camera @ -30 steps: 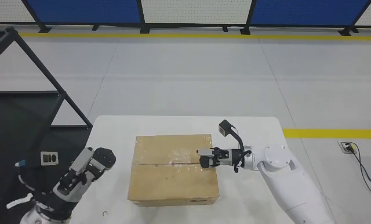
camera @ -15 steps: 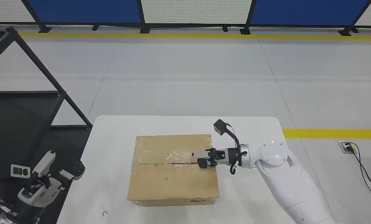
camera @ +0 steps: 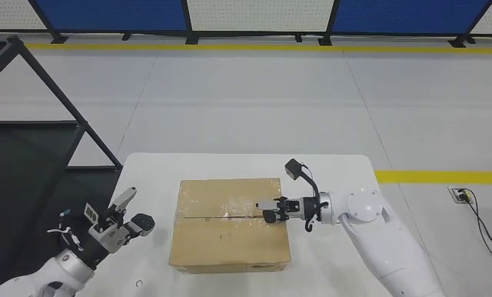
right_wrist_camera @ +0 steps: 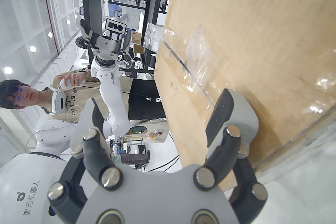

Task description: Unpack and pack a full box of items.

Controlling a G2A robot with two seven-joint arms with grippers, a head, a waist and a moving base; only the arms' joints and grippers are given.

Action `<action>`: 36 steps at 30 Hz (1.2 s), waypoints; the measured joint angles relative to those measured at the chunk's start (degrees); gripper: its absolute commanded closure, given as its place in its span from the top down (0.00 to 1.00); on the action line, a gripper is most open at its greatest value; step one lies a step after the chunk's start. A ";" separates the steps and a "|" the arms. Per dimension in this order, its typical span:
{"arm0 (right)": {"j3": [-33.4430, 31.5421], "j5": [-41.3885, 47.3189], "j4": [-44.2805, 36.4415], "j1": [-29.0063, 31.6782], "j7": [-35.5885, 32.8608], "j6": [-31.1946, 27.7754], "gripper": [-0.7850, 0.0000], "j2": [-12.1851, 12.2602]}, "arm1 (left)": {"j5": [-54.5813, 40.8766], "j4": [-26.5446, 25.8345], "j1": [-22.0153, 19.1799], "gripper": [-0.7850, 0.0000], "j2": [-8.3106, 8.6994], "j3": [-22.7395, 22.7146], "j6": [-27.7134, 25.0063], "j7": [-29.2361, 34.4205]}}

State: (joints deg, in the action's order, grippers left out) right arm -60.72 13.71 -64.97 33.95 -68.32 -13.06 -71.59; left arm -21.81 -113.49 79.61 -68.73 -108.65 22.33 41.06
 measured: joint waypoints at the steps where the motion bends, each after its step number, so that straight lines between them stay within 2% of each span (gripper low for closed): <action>1: -0.09 0.00 -0.16 0.17 0.00 -0.07 1.00 0.07 | -0.17 -0.01 0.04 1.00 0.00 -0.02 -0.01 -0.02; 6: -0.34 0.06 -0.64 0.77 0.15 -0.23 1.00 0.30 | -0.53 -0.06 0.16 1.00 -0.02 -0.06 -0.21 -0.17; 16: 0.03 -0.17 -1.33 0.63 -0.59 -1.30 1.00 0.55 | -0.70 1.38 0.06 1.00 -0.20 5.30 -4.65 -5.89; 26: 0.57 0.24 -0.54 0.43 -0.03 -1.70 1.00 0.57 | -0.77 2.32 0.14 1.00 -0.23 6.14 -4.68 -7.25; 36: 1.70 0.49 -0.29 -0.52 -0.27 -1.56 1.00 0.41 | -4.32 8.04 -7.27 1.00 -0.71 13.20 -3.24 -13.35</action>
State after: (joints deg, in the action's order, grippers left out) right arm -59.03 14.20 -65.25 33.43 -68.59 -14.62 -71.17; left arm -26.13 -105.45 72.34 -69.43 -95.46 19.09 27.71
